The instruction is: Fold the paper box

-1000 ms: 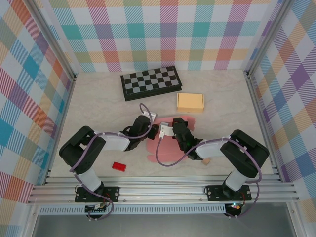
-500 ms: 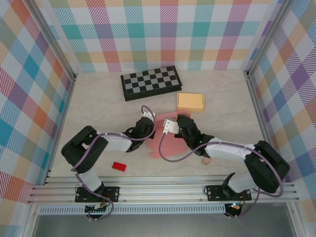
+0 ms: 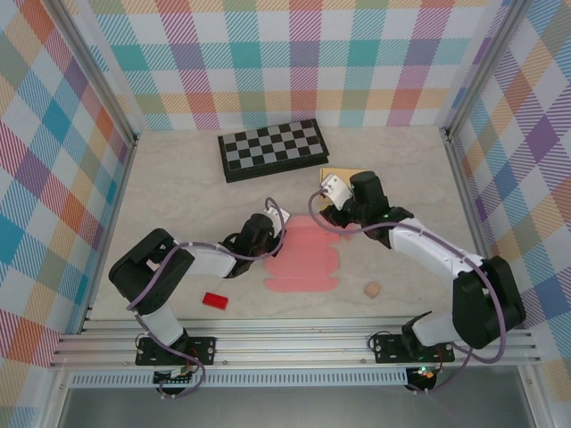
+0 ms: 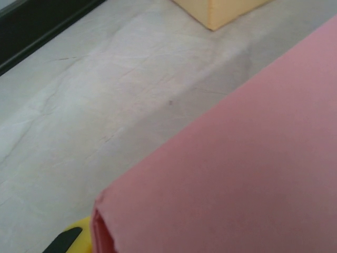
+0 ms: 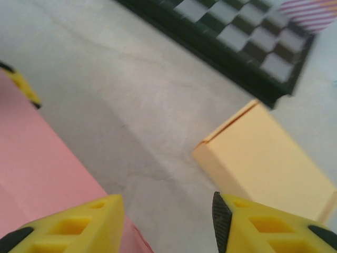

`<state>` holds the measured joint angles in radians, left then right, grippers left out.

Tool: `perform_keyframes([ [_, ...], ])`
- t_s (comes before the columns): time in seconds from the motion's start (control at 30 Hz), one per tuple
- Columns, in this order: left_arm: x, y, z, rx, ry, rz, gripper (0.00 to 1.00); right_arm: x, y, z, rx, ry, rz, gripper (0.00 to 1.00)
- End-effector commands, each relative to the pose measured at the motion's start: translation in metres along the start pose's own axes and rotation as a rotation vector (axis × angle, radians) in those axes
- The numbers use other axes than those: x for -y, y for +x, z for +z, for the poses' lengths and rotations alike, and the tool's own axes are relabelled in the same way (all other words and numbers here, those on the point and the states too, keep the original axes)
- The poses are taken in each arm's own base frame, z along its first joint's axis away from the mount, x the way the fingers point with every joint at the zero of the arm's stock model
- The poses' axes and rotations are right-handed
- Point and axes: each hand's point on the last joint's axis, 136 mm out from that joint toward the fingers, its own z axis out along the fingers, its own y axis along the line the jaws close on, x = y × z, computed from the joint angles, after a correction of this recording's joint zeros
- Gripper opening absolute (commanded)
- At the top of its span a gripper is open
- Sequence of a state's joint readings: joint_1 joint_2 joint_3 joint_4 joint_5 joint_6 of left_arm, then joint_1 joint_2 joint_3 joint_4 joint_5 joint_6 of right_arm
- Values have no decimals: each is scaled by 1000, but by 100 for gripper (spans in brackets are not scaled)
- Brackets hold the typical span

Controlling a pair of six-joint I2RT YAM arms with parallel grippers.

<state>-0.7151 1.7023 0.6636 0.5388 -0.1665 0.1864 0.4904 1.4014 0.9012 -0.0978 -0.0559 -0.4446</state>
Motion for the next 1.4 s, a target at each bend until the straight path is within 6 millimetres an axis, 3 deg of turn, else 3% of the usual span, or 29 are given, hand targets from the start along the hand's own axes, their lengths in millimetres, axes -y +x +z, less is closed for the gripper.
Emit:
perform_keyframes([
  [0.0,12,9,-2,-56,91,123,17,-46,10,-1,-32,-278,56,52],
  [0.13,13,9,-1,-60,110,141,16,-56,17,-2,-39,-370,102,52],
  [0.47,16,12,6,-82,145,116,19,-55,46,18,-163,-380,157,49],
  [0.57,7,11,8,-90,97,76,24,-53,53,23,-200,-375,183,42],
  [0.67,-7,13,9,-112,35,6,39,-51,55,24,-209,-367,197,40],
  [0.9,-20,26,5,-111,-32,-81,43,-48,53,23,-214,-363,214,37],
  [1.13,-29,4,7,-28,35,-177,42,-50,59,24,-235,-375,190,35],
  [1.37,-19,-13,16,12,130,-194,41,-51,64,26,-257,-387,171,34],
])
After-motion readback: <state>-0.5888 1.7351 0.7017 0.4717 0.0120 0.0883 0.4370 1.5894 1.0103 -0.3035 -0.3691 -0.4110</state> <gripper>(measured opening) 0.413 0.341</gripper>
